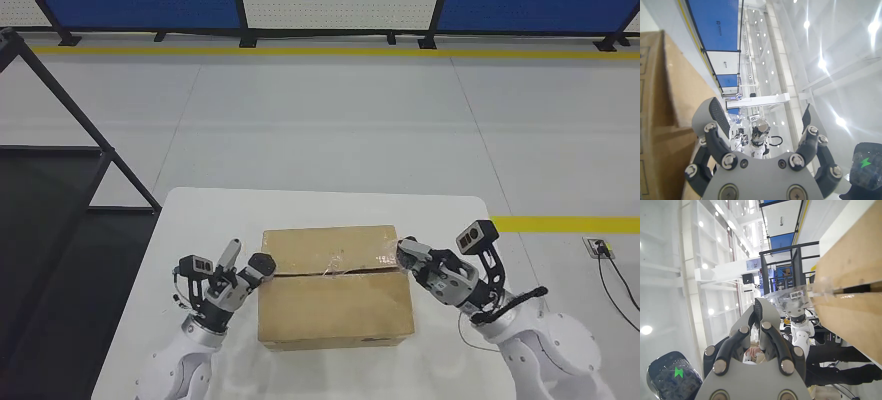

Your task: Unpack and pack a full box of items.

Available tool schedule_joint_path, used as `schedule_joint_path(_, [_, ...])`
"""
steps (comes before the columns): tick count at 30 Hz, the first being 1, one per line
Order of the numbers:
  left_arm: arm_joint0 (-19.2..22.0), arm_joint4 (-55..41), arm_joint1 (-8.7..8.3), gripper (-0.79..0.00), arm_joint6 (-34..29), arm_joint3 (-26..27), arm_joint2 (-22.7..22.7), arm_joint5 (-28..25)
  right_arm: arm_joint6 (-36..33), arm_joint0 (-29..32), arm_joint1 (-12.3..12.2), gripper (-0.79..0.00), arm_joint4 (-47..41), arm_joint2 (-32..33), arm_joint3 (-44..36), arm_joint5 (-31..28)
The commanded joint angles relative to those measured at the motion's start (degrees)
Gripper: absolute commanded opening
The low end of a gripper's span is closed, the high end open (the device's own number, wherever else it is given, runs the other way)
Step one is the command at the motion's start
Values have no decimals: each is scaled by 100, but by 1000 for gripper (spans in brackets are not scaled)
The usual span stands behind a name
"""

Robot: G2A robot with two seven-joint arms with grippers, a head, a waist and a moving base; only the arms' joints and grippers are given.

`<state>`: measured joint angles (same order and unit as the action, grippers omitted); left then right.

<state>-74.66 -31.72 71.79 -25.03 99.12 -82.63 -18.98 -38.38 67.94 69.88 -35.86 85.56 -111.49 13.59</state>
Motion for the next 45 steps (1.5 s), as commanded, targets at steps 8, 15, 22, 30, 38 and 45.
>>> schedule_joint_path(8, [-433,-784,-58,0,-3,515,-906,-30,126,-1323,137,-785,-135,-1050,362,-369])
schedule_joint_path(15, [-887,-1126,-104,0,-319,528,-1420,172,82,-2518,308,-785,-299,-1953,1123,-218])
schedule_joint_path(22, [-1062,-1500,-130,0,-827,280,-1615,392,342,-3253,530,-785,-592,-2638,1572,-546])
schedule_joint_path(30, [-1110,-1554,-139,0,-930,241,-1553,739,477,-3492,630,-785,-619,-2951,1639,-573])
schedule_joint_path(38, [-1048,-840,-142,0,-676,196,-1533,349,609,-3291,632,-785,-569,-2957,1488,-637])
schedule_joint_path(45, [-865,-120,-101,0,-236,39,-1289,-364,1039,-2848,646,-785,-477,-2970,1078,-558])
